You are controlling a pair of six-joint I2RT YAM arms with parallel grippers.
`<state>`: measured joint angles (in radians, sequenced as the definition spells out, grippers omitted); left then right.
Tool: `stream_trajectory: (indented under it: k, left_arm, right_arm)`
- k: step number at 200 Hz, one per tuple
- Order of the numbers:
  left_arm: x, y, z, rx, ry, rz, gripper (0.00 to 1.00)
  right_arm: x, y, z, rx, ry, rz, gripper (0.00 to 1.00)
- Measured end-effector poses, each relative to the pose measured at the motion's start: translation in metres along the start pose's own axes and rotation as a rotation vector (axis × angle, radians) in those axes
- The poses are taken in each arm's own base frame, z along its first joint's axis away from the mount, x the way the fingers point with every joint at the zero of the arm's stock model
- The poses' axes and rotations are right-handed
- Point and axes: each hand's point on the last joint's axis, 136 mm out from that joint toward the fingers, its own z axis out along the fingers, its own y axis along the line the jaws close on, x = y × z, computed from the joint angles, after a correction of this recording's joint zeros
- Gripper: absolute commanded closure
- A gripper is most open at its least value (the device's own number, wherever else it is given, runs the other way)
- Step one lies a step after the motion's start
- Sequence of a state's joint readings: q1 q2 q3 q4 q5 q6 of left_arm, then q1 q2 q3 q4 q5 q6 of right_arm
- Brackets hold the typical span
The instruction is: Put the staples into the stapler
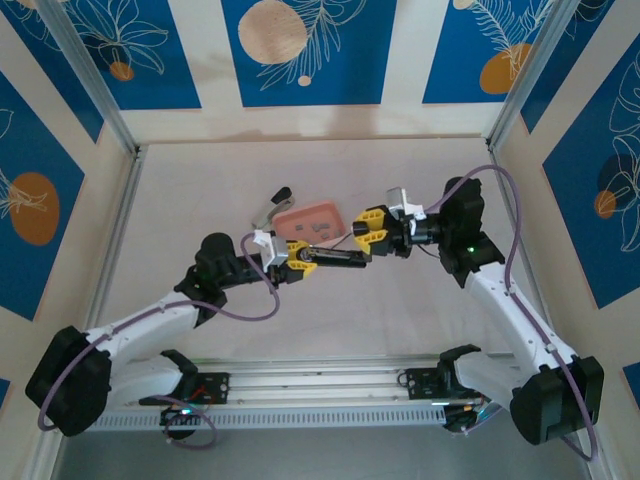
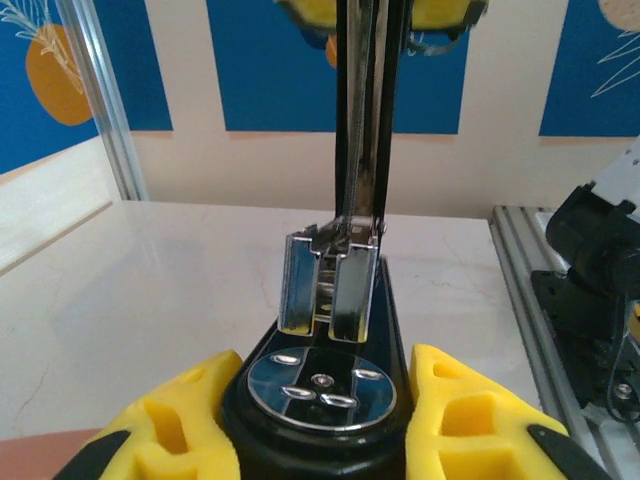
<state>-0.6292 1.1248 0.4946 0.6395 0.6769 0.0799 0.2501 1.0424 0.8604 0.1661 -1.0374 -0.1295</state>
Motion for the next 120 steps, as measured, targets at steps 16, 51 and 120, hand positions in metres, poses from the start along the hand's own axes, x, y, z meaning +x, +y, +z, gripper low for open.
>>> stream_trajectory:
  k: [16, 51, 120]
  left_arm:
    - [0.010, 0.003, 0.003, -0.007, 0.018, -0.018, 1.00]
    - [0.036, 0.008, 0.012, -0.004, 0.075, -0.062, 1.00]
    - [0.062, 0.010, 0.050, 0.061, 0.127, -0.110, 1.00]
  right_arm:
    - [-0.008, -0.003, -0.005, 0.014, -0.026, -0.001, 1.00]
    - [-0.037, -0.003, -0.011, 0.037, -0.087, -0.024, 1.00]
    - [-0.071, -0.010, -0.004, 0.132, -0.198, -0.012, 1.00]
